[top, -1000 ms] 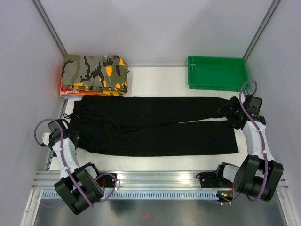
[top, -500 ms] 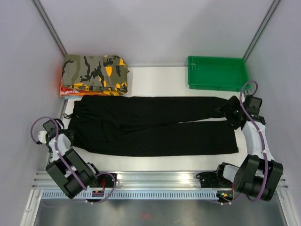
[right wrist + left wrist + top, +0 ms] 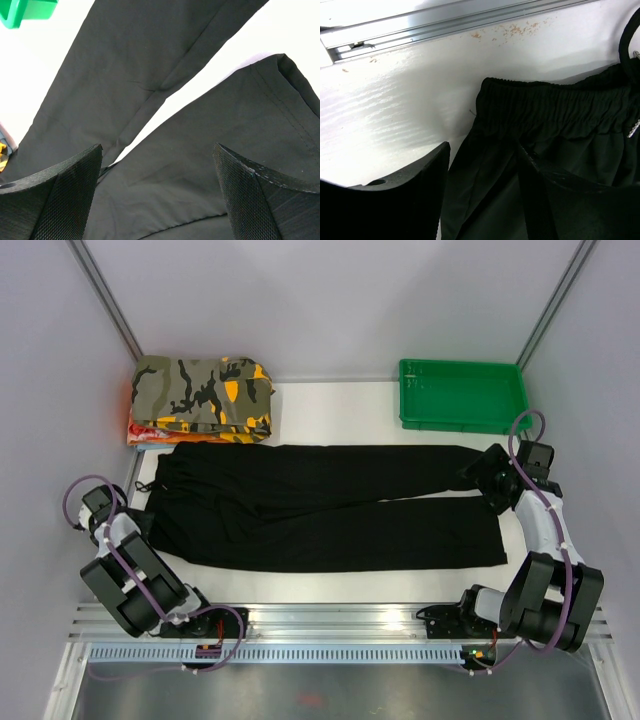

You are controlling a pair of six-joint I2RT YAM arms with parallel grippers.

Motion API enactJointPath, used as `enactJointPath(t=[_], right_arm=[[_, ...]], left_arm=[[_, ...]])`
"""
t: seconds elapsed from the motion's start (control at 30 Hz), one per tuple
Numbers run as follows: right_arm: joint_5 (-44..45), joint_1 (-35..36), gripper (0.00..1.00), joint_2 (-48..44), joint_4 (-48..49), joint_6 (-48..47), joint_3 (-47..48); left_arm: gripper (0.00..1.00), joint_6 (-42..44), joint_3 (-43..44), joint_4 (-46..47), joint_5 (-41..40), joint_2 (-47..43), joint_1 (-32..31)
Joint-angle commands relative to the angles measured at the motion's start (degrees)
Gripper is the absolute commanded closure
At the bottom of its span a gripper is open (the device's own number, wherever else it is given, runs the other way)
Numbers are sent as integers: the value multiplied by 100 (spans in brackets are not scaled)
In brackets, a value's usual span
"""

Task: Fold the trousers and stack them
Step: Fold the trousers

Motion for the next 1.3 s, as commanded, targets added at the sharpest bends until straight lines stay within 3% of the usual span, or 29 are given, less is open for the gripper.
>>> enactJointPath(t=[0.0, 0.2, 0.3, 0.4, 0.7, 1.1, 1.27], right_arm=[[10, -11, 2, 59, 131, 80, 249], [529, -20, 2, -170, -211, 290, 206], [670, -143, 2, -328, -388, 526, 135], [696, -318, 2, -503, -554, 738, 56], [1978, -380, 2, -1655, -1626, 1433, -286], [2357, -380, 4, -2148, -2489, 1732, -1394], [2542, -380, 16, -2902, -2331, 1881, -1569]], left_arm=[[40, 311, 181, 327, 275, 177, 30], [50, 293, 75, 380, 267, 221, 30], [66, 214, 40, 345, 223, 186, 30], [98, 48, 40, 179, 74, 46, 30], [98, -383, -4, -227, -216, -500, 30], [98, -902, -92, -227, 170, -473, 22], [98, -964, -118, -157, 337, -500, 39]])
